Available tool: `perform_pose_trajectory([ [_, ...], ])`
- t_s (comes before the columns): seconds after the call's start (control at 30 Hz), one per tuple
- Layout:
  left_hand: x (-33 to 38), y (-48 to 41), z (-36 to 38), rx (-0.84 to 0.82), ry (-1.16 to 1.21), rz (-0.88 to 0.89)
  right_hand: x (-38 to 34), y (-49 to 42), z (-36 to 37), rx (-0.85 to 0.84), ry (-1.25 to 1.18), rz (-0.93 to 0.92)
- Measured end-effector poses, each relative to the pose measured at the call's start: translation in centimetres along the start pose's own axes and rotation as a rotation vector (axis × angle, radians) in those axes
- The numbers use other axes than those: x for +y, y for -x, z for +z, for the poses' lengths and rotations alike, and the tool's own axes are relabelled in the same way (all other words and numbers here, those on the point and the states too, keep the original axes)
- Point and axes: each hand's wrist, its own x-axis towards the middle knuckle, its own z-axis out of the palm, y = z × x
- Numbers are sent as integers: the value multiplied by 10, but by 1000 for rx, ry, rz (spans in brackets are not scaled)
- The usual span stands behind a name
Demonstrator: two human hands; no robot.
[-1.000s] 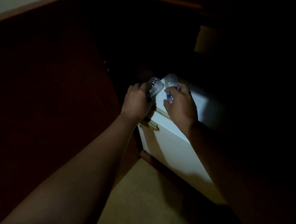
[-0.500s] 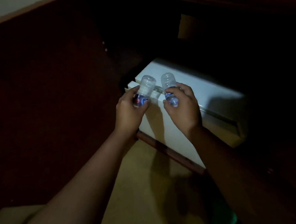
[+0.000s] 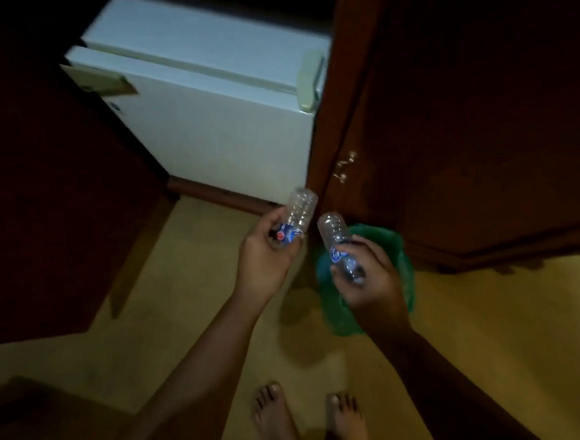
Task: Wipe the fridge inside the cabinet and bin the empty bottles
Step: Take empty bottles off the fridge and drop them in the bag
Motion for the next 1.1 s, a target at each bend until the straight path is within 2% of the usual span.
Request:
perform_pose_trajectory([
  [0.23, -40, 26, 133, -233, -104, -257, 99, 27, -42, -18, 96, 364],
  [0.47, -58, 24, 189, -249, -221, -393, 147, 12, -40, -33, 73, 517],
  [0.57, -60, 15, 201, -256, -243, -389, 157, -1, -34, -41, -4, 506],
  [0.67, -58, 6, 204, -314, -240, -363, 157, -12, -27, -127, -125, 540],
  [0.83, -61, 5, 183, -262, -164, -373, 157, -11, -20, -172, 17, 492],
  [0.97, -57, 14, 147, -170, -111, -305, 138, -3, -24, -209, 91, 452],
  [1.1, -48, 25, 95, -66, -117, -234, 109, 6, -22, -185, 153, 272],
])
